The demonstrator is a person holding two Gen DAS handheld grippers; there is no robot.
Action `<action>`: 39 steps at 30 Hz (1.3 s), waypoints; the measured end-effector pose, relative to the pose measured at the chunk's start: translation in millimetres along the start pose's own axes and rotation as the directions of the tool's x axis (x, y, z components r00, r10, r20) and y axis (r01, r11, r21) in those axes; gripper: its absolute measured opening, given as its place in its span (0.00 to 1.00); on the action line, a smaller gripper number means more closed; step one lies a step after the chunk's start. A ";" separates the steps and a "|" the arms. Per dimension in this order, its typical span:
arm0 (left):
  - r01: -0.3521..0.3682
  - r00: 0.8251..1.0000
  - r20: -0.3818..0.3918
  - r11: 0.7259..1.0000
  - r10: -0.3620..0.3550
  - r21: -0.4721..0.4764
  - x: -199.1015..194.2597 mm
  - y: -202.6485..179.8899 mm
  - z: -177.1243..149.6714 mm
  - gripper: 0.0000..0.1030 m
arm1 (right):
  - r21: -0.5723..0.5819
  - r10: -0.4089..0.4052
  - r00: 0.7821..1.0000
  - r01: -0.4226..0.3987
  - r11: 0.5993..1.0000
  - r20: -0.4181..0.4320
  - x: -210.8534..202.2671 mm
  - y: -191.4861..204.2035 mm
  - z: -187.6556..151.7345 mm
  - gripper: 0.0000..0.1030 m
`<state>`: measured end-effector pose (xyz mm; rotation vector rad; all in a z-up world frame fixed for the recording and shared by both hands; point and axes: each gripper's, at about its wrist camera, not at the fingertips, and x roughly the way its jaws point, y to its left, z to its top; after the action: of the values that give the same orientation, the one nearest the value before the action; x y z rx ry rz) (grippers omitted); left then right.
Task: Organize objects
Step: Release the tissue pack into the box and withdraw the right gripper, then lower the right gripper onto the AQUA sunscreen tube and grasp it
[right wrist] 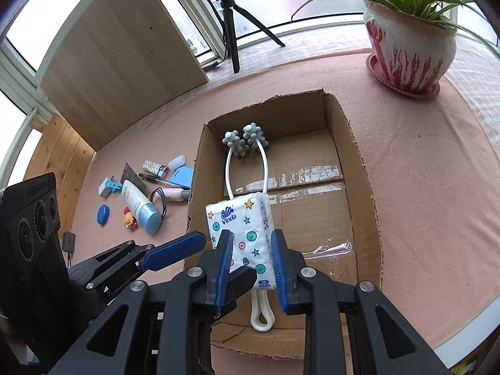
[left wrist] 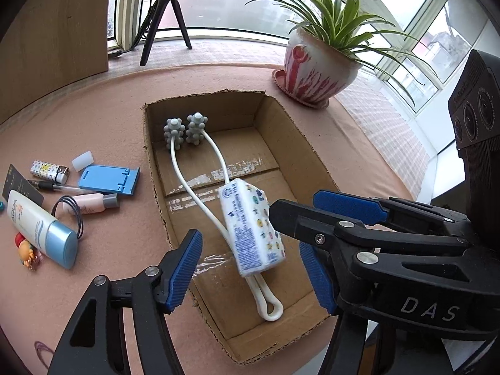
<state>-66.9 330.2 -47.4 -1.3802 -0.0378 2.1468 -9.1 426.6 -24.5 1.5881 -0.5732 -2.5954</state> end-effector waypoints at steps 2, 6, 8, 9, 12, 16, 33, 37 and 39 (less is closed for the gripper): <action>-0.006 1.000 0.007 1.000 0.006 -0.015 -3.7 6.3 -1.0 0.66 | -0.003 -0.030 0.999 0.030 1.000 0.018 -1.3 -0.1 0.5 0.49; -0.021 1.000 0.020 0.999 0.022 -0.045 -13.7 18.6 -4.3 0.66 | 0.017 -0.022 0.999 0.022 1.000 0.031 -3.6 -2.1 3.1 0.50; -0.028 0.999 0.029 0.998 0.030 -0.061 -19.1 26.6 -6.1 0.66 | 0.017 -0.017 0.999 0.016 1.000 0.036 -4.4 0.7 3.8 0.50; -0.035 0.999 0.031 0.997 0.037 -0.067 -22.0 30.5 -7.1 0.66 | 0.015 -0.010 0.999 0.009 1.000 0.036 -4.4 2.9 3.8 0.50; -0.049 0.998 0.039 0.995 0.053 -0.090 -31.3 43.9 -10.1 0.66 | -0.002 0.007 0.999 -0.007 1.000 0.032 -2.6 12.9 3.5 0.50; -0.068 0.996 0.049 0.989 0.075 -0.131 -44.4 67.3 -15.5 0.66 | -0.025 0.042 0.999 -0.041 0.999 0.025 2.0 30.8 3.5 0.50; 0.005 0.998 0.066 0.917 0.023 -0.398 -67.5 210.0 -38.9 0.65 | -0.121 0.205 0.972 -0.218 0.968 -0.113 71.5 125.7 23.7 0.50; 0.023 0.998 0.065 0.918 0.003 -0.396 -58.2 225.5 -38.2 0.59 | -0.097 0.237 0.957 -0.255 0.962 -0.169 94.9 140.4 28.4 0.38; 0.027 0.998 0.055 0.926 -0.007 -0.377 -51.7 227.0 -37.9 0.56 | -0.083 0.244 0.952 -0.262 0.961 -0.187 105.1 145.3 31.5 0.36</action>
<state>-122.6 106.1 -95.8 -1.5225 -0.5076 2.2398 -108.2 276.5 -52.7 1.5721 -0.5716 -2.2367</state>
